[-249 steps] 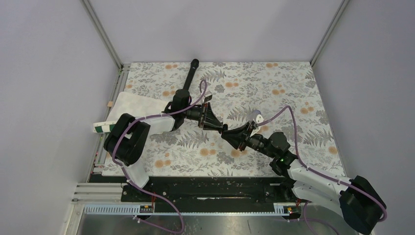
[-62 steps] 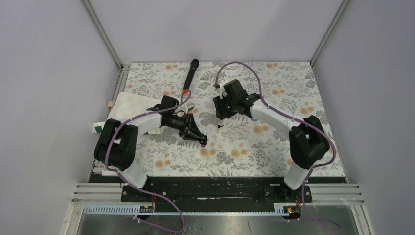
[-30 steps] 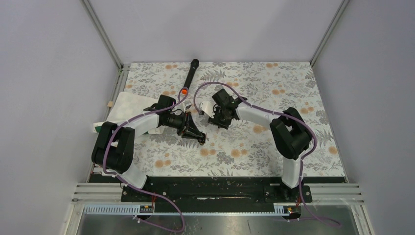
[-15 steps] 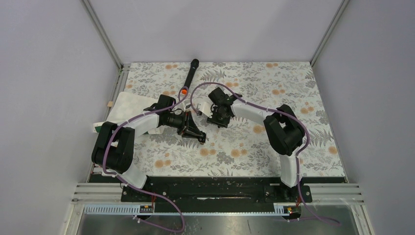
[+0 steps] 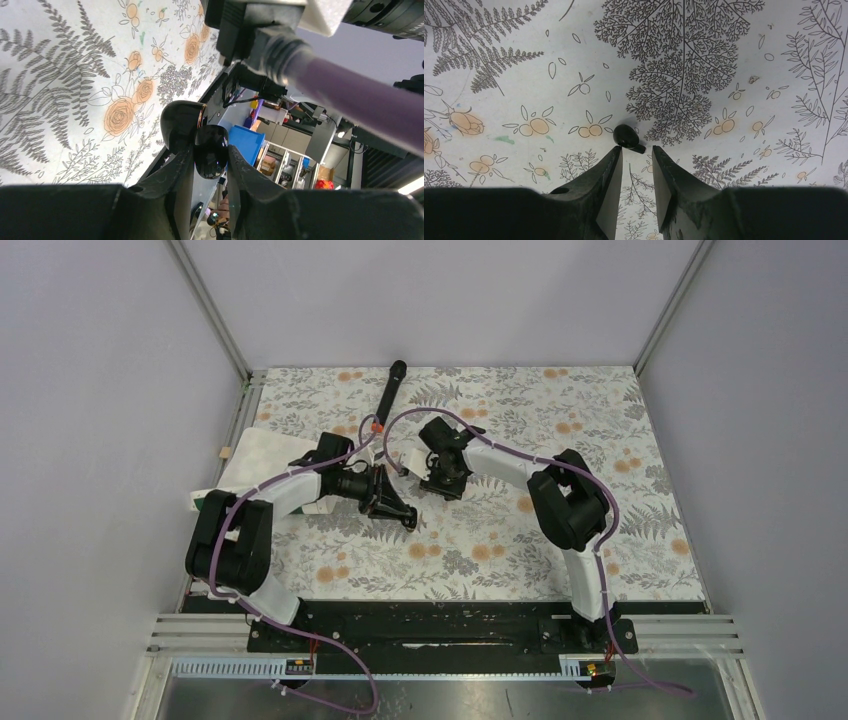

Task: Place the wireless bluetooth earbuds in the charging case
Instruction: Pick up the right earbud from the center of the board.

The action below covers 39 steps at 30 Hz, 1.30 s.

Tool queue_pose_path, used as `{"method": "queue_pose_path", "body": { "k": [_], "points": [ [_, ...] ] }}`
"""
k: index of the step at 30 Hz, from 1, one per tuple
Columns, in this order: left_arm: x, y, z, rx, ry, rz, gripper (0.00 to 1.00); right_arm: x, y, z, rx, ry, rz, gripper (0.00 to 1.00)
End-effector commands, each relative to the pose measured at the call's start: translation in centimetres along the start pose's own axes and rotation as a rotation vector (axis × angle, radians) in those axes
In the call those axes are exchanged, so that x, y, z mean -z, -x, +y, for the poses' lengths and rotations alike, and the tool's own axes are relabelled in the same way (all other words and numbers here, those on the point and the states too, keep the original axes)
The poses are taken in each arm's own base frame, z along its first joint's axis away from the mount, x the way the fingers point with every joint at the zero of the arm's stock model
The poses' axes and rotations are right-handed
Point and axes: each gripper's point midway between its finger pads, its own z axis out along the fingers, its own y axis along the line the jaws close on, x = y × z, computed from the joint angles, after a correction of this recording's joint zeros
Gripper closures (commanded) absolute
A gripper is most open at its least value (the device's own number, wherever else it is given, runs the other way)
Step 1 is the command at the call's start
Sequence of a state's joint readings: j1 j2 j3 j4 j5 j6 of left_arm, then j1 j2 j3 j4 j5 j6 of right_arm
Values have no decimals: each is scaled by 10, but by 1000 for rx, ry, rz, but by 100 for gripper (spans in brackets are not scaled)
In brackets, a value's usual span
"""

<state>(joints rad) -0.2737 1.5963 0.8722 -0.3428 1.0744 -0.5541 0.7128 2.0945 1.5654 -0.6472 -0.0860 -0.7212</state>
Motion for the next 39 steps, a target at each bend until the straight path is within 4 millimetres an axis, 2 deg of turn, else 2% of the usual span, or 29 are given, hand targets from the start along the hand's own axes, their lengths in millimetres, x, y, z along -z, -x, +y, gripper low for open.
{"method": "queue_pose_path", "body": {
  "k": [1,6,9,16,25,28,35,39],
  "points": [
    [15,3,-10,-44,-32,-50,100,5,3,-1,15,-7,24,65],
    [20,6,-8,-39,-23,-75,100,10,13,7,-13,21,-32,58],
    [21,7,-9,-41,-26,-79,100,9,25,11,-42,32,-110,59],
    [21,8,-10,-43,-29,-77,100,2,18,9,-56,25,-52,61],
    [21,8,-11,-49,-31,-79,100,4,27,5,-84,17,-87,83],
    [21,8,-10,-46,-27,-79,100,7,35,5,-122,18,-122,87],
    [22,9,-11,-54,-28,-85,100,28,59,6,-322,105,-290,89],
    [21,9,-10,-51,-23,-85,100,57,71,0,-500,159,-439,90]
  ]
}}
